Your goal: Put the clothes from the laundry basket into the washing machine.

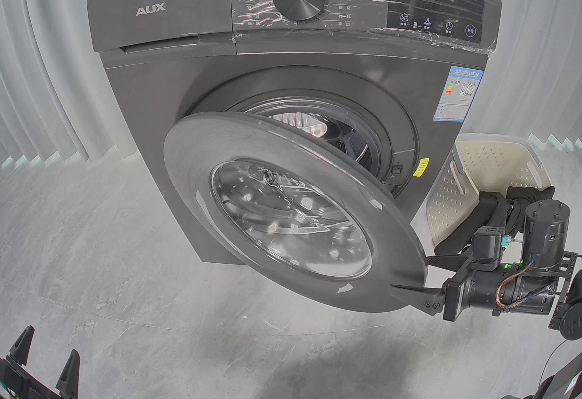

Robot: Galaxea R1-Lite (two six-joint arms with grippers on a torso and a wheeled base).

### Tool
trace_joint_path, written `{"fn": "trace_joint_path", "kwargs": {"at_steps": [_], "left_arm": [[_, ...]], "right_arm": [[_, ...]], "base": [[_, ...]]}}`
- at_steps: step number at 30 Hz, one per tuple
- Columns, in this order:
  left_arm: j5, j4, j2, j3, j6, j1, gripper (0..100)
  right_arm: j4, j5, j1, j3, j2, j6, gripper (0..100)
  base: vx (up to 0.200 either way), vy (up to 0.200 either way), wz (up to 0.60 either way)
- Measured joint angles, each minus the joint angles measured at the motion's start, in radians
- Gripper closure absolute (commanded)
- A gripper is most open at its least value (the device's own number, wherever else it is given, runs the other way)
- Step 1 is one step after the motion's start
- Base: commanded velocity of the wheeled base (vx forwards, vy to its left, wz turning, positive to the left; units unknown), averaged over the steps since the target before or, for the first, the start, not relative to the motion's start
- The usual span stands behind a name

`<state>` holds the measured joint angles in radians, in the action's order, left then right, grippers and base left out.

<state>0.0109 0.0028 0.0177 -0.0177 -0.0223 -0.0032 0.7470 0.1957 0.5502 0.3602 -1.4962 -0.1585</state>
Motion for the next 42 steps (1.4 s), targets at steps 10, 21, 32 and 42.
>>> {"fn": "trace_joint_path", "kwargs": {"at_steps": [10, 21, 32, 42], "left_arm": [[0.0, 0.0, 0.0, 0.0, 0.0, 0.0, 0], [0.0, 0.0, 0.0, 0.0, 0.0, 0.0, 0], [-0.001, 0.0, 0.0, 0.0, 0.0, 0.0, 0], [-0.002, 0.0, 0.0, 0.0, 0.0, 0.0, 0]], "right_arm": [[0.024, 0.006, 0.044, -0.02, -0.04, -0.013, 0], [0.028, 0.01, 0.041, 0.0, -0.052, -0.01, 0], [0.033, 0.01, 0.047, 0.074, -0.112, -0.009, 0], [0.059, 0.04, 0.096, 0.058, -0.114, -0.03, 0]], "base": [[0.0, 0.0, 0.0], [0.0, 0.0, 0.0], [-0.055, 0.0, 0.0], [0.0, 0.0, 0.0]]}}
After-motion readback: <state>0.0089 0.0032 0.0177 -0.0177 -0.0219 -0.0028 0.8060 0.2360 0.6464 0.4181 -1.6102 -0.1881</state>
